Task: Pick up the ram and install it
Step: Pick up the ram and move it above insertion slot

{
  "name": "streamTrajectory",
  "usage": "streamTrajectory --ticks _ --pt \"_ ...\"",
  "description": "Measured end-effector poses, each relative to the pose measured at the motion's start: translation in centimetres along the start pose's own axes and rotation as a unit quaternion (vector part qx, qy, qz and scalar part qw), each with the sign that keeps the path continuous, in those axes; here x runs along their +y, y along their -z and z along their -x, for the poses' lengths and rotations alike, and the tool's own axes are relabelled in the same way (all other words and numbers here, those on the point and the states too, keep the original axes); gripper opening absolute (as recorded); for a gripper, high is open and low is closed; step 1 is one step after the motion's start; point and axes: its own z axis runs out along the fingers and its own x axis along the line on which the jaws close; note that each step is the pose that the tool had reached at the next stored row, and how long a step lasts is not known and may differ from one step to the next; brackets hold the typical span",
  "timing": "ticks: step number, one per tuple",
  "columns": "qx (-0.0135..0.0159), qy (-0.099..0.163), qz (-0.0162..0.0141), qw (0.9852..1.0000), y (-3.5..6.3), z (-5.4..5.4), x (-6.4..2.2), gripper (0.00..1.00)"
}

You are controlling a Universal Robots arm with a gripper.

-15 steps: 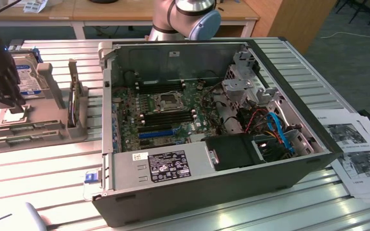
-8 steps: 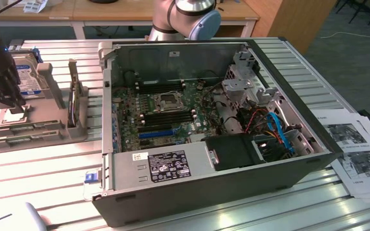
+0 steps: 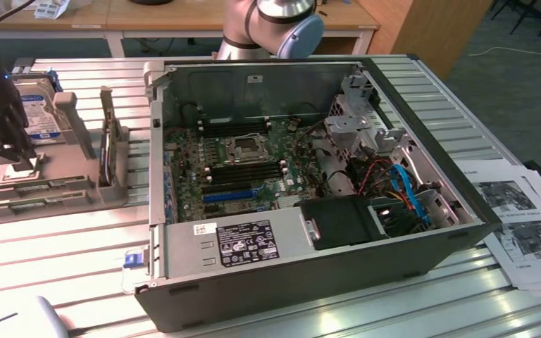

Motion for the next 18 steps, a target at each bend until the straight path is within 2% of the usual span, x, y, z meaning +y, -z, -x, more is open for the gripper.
streamTrajectory --ticks 10,18 --pt "0.0001 0.000 0.0022 1.0000 0.04 -1.9 0.04 0.31" --pt "0.0001 0.000 0.0022 1.0000 -0.24 -2.0 0.04 0.31"
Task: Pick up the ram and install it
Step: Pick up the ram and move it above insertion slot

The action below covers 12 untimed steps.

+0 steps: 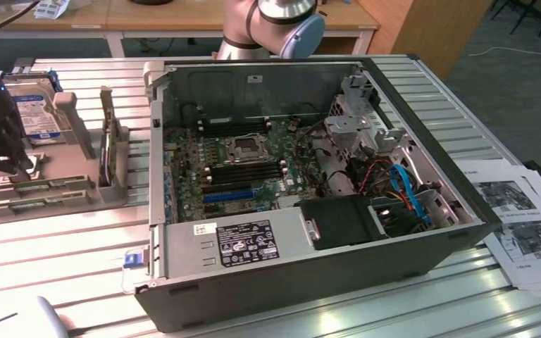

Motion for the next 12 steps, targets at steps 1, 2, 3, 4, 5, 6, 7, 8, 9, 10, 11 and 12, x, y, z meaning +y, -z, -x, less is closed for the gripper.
streamTrajectory --ticks 1,2,3,4,5,6,7,8,9,10,11,12 --pt "0.0000 0.000 0.0000 1.0000 -0.14 0.0 0.00 0.31" --pt "0.0000 0.000 0.0000 1.0000 -0.27 -0.1 -0.01 0.31" --pt "0.0000 0.000 0.0000 1.0000 -0.39 -0.1 -0.01 0.31" --pt "0.0000 0.000 0.0001 1.0000 -0.50 -0.1 -0.01 0.31" --pt "0.0000 0.000 0.0001 1.0000 -0.61 -0.1 -0.02 0.31" --pt "0.0000 0.000 0.0000 1.0000 -0.72 -0.2 -0.02 0.31" --pt "0.0000 0.000 0.0000 1.0000 -0.83 -0.2 -0.02 0.31" --pt "0.0000 0.000 0.0000 1.0000 -0.94 -0.2 -0.02 0.31" --pt "0.0000 0.000 0.0000 1.0000 -1.06 -0.3 -0.03 0.31" --pt "0.0000 0.000 0.0000 1.0000 -1.17 -0.3 -0.03 0.31" --pt "0.0000 0.000 0.0000 1.0000 -1.28 -0.3 -0.03 0.31" --pt "0.0000 0.000 0.0000 1.0000 -1.39 -0.4 -0.03 0.31"
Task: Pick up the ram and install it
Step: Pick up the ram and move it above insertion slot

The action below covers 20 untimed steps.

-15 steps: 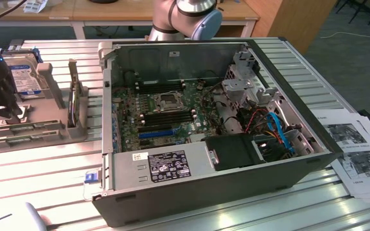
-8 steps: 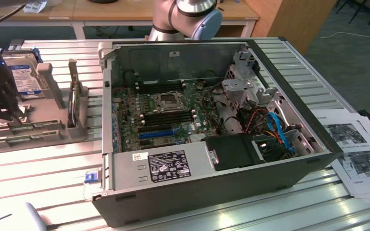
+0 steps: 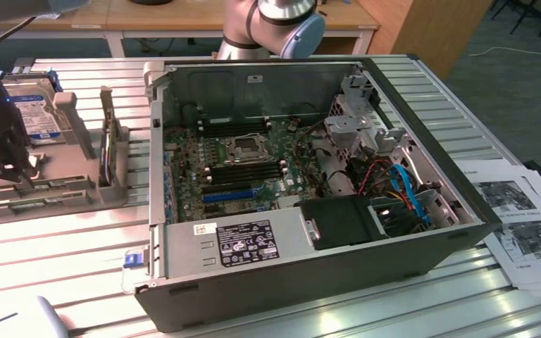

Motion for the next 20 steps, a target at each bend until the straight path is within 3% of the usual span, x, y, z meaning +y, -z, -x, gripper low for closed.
streamTrajectory --ticks 20 --pt "0.0000 0.000 0.0000 1.0000 -2.24 -0.4 -0.07 0.31"
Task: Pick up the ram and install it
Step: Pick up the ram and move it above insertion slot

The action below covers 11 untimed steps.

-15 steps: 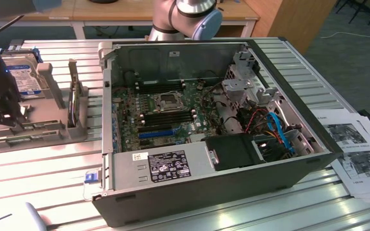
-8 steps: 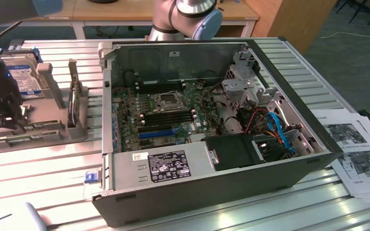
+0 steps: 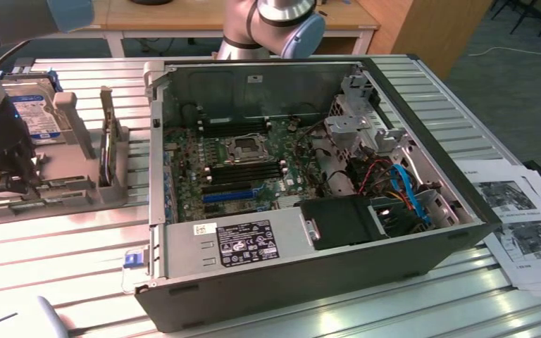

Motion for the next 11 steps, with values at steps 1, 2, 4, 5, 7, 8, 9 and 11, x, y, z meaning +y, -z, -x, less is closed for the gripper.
streamTrajectory --ticks 1,2,4,5,7,8,9,11 --pt "0.0000 0.000 0.0000 1.0000 -0.10 -0.01 0.00 0.31" --pt "0.0000 0.000 0.0000 1.0000 -0.20 -0.02 0.00 0.31" --pt "0.0000 0.000 0.0000 1.0000 -0.38 -0.03 -0.01 0.31" --pt "0.0000 0.000 0.0000 1.0000 -0.46 -0.04 -0.02 0.31" --pt "0.0000 0.000 0.0000 1.0000 -0.64 -0.06 -0.02 0.31" --pt "0.0000 0.000 0.0000 1.0000 -0.72 -0.07 -0.02 0.31" --pt "0.0000 0.000 0.0000 1.0000 -0.80 -0.07 -0.03 0.31" --pt "0.0000 0.000 0.0000 1.0000 -0.92 -0.09 -0.03 0.31"
